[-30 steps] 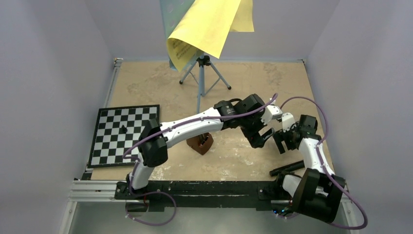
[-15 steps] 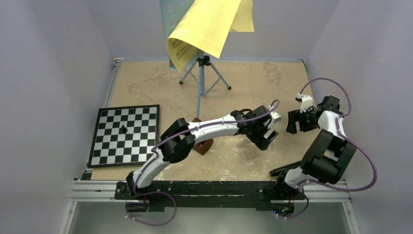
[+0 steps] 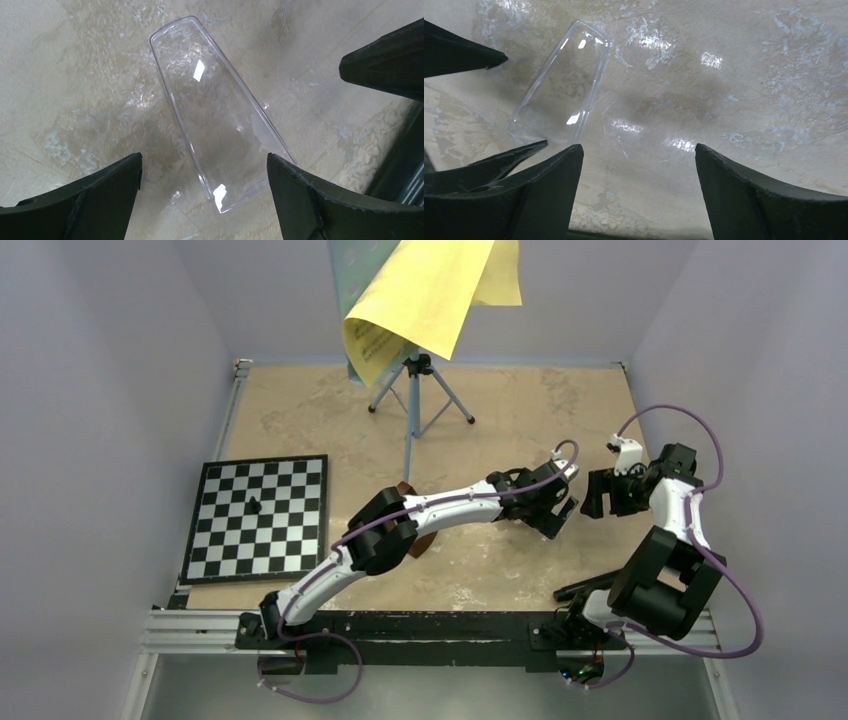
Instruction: Pack up the instrument practice props
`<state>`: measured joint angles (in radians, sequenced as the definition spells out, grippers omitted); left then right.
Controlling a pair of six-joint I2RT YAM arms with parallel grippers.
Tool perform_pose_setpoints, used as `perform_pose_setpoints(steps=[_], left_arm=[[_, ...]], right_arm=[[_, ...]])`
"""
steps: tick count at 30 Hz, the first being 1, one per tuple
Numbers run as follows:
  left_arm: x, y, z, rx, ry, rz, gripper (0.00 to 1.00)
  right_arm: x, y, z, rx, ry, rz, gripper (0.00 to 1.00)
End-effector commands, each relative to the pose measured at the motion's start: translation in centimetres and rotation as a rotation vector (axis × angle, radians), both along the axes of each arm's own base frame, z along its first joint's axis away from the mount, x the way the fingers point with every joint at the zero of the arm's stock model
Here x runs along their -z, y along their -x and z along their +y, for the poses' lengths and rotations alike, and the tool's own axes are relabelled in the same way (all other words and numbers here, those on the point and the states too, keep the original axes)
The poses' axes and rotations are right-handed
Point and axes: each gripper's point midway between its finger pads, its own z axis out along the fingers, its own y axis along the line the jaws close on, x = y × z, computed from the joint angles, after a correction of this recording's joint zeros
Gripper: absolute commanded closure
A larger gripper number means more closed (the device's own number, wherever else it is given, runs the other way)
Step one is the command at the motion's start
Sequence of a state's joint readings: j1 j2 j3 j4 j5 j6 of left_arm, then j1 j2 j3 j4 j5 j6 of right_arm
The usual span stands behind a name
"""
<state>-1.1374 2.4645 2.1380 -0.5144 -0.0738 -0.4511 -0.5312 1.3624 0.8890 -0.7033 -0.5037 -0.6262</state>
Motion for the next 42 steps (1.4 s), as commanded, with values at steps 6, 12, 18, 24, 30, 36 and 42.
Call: perform_pose_setpoints(steps=[6,12,18,24,30,36,42], left_arm=[[2.2,1.2,-2.7,0.014,-0.036,-0.135,0.01],[5.6,0.8,0.7,-0.003,-0.19,-0.183,0.01],[5.0,1.3,4.9,0.031,-0.227,-0.071,0.09],[3.5,3.6,4.1,0.193,-0.152,-0.007,0.48],[1.6,4.4,3.6,0.279,-0.114,-0.029,0.93],[-5.3,1.9,3.3,0.295,0.011,-0.125,1.0],[-12.4,1.1,5.1,0.355,0.11,-0.366,1.0]], right_arm=[[-2.6,-0.7,0.7,0.069,-0.066,-0.039,0.13],[-4.1,-0.3,1.3,0.053,-0.063,-0.067,0.14],[-4.7,0.1,1.7,0.051,-0.069,-0.075,0.14],[-5.3,0.7,1.9,0.067,-0.074,-0.06,0.14],[-6.8,1.1,2.3,0.089,-0.084,-0.074,0.14],[-10.7,1.6,3.8,0.126,-0.166,-0.075,0.12],[-16.8,2.4,6.3,0.171,-0.325,-0.027,0.12]])
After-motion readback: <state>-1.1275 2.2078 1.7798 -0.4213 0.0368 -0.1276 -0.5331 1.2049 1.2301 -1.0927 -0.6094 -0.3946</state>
